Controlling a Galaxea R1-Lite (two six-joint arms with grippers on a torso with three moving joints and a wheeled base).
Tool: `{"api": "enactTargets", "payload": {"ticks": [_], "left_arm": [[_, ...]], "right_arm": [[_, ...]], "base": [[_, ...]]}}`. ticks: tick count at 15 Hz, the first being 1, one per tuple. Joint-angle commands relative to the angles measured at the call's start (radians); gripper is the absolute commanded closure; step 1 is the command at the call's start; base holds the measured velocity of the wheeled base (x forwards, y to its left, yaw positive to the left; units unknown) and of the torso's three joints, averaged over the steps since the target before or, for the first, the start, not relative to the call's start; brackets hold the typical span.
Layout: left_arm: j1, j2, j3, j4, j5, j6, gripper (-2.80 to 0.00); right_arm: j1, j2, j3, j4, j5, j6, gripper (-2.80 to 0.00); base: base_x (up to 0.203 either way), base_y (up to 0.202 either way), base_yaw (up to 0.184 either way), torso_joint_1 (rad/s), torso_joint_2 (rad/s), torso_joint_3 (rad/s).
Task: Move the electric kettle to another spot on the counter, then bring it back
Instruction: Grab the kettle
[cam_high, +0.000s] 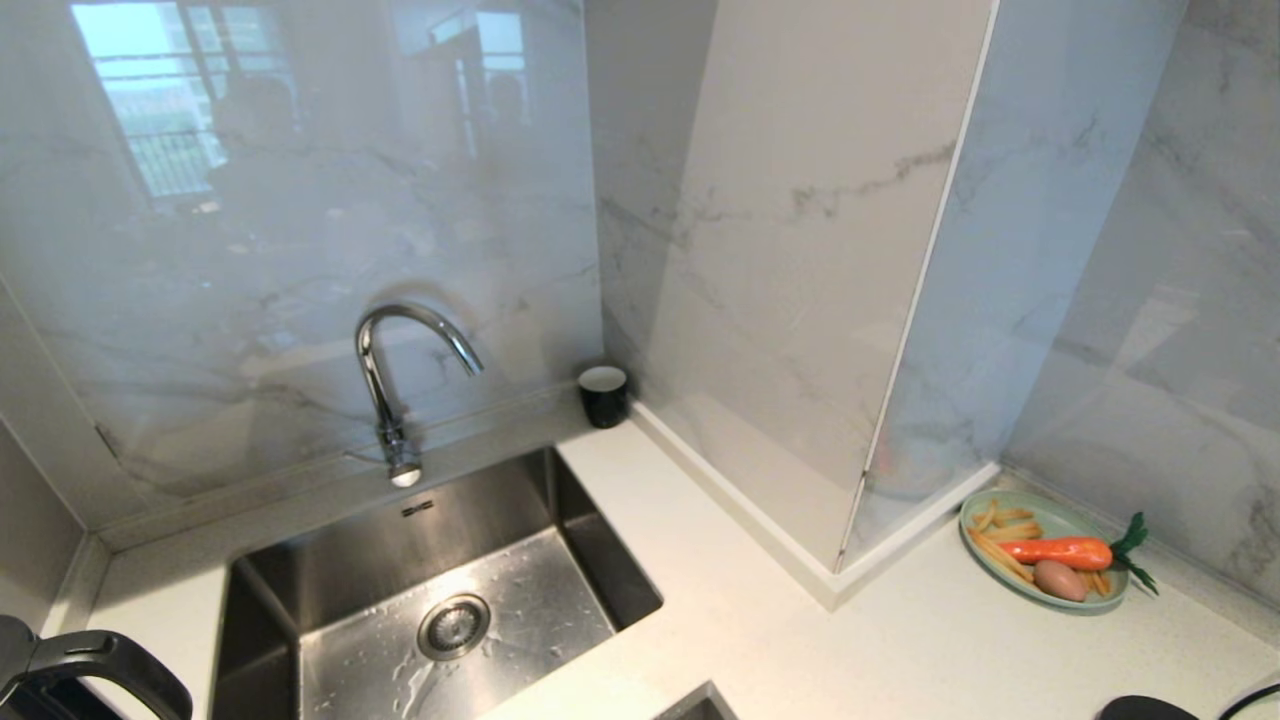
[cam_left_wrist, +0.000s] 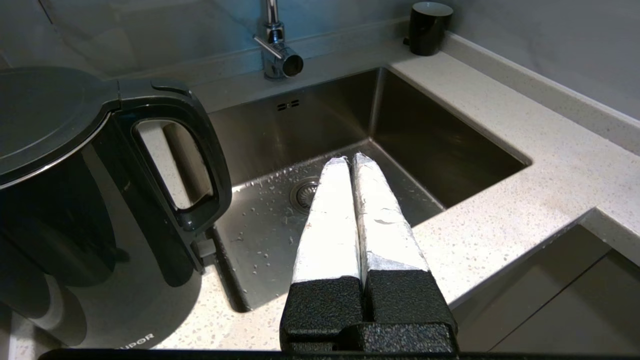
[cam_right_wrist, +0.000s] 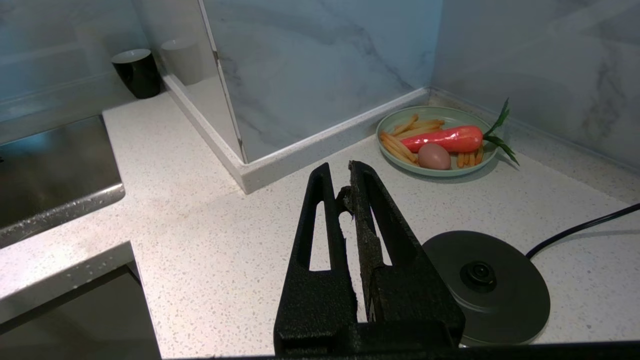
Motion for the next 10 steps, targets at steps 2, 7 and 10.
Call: {"api": "enactTargets", "payload": {"ticks": [2, 7, 10], "left_arm": [[0.0, 0.0, 0.0, 0.001, 0.001, 0.0, 0.0], [0.0, 0.0, 0.0, 0.001, 0.001, 0.0, 0.0], [0.0, 0.0, 0.0, 0.001, 0.001, 0.0, 0.0]], "right_arm": [[0.0, 0.001, 0.0, 0.0, 0.0, 0.0, 0.0], [0.0, 0.001, 0.0, 0.0, 0.0, 0.0, 0.0], [0.0, 0.001, 0.0, 0.0, 0.0, 0.0, 0.0]], "base": [[0.0, 0.0, 0.0, 0.0, 0.0, 0.0], [0.0, 0.0, 0.0, 0.0, 0.0, 0.0], [0.0, 0.0, 0.0, -0.051, 0.12, 0.064]]}}
